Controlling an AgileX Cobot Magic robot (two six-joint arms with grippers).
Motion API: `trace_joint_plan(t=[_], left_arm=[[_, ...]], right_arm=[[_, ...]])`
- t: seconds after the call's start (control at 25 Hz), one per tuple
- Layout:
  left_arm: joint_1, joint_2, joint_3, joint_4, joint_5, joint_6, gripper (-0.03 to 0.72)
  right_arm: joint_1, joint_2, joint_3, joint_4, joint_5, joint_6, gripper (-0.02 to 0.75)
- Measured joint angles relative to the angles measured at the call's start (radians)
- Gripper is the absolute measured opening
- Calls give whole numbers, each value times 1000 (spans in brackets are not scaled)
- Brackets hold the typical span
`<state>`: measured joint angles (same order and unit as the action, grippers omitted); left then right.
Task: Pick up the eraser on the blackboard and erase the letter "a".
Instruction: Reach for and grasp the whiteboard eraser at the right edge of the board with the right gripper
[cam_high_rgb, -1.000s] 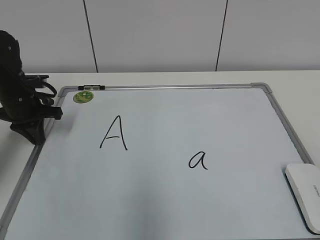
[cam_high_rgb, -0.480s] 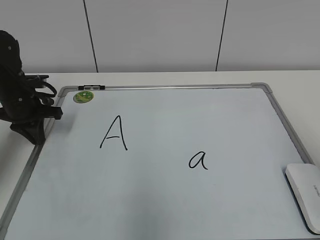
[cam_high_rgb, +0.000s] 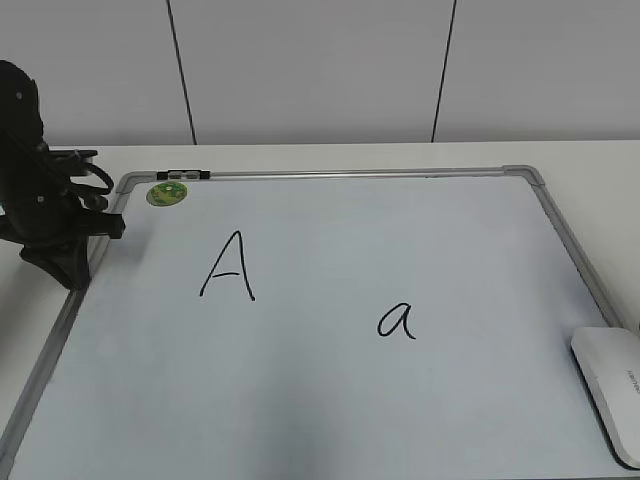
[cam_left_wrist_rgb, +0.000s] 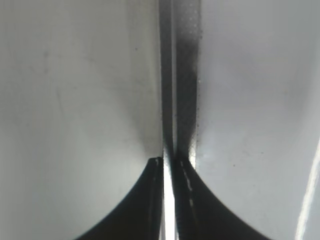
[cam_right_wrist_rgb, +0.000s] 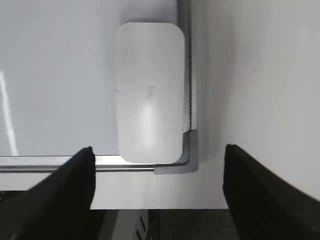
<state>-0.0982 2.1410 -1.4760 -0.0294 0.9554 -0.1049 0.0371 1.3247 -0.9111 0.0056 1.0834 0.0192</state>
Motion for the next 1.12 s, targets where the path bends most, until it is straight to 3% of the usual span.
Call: trace_joint_plan(t=[0.36, 1.12], left_arm=[[0, 0, 0, 0, 0, 0, 29], [0, 0, -2, 0, 0, 0, 29]], right_arm=[[0, 174, -7, 15, -62, -13, 674], [0, 390, -16, 45, -211, -13, 673]])
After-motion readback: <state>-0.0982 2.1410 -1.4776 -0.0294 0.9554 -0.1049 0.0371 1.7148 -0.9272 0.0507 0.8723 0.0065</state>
